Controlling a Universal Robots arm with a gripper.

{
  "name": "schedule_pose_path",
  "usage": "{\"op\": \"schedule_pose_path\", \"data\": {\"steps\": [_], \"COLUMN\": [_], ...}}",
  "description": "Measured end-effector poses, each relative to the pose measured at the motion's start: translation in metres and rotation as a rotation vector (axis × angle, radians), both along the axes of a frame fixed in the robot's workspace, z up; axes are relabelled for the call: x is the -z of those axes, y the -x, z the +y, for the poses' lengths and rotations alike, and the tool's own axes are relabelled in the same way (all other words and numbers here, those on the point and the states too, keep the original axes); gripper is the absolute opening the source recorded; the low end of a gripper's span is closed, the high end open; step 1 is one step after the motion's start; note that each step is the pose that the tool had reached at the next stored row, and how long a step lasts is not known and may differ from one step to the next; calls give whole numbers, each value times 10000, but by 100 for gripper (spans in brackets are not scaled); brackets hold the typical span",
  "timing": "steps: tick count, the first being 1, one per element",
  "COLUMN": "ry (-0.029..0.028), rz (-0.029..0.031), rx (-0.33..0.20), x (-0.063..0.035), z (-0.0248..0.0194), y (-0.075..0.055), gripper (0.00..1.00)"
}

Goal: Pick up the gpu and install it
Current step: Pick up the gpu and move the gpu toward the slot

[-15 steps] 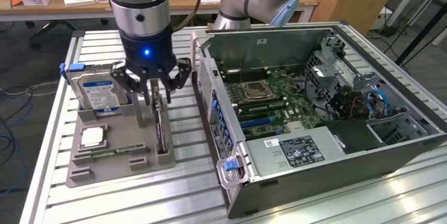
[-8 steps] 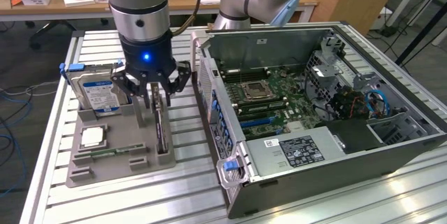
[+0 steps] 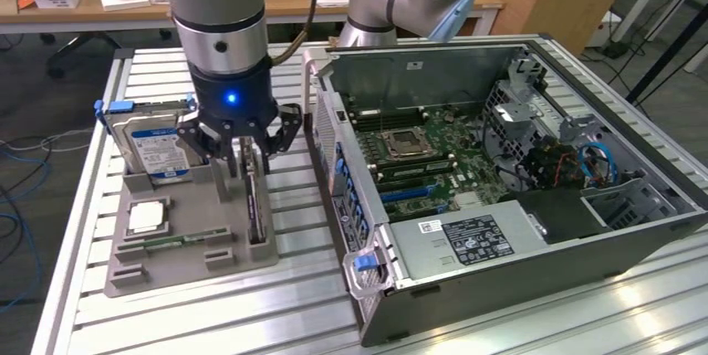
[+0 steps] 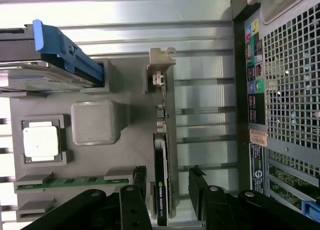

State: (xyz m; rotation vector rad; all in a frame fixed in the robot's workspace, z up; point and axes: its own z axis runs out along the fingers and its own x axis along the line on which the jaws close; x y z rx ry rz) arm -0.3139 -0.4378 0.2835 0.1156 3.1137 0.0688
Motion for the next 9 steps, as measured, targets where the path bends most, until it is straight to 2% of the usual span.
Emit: {"op": "schedule_pose_path", "data": {"steps": [9], "ry": [1], "rz": [1], "rx": [-14], "x": [90], "z": [-32], "y": [0], "gripper": [47]}}
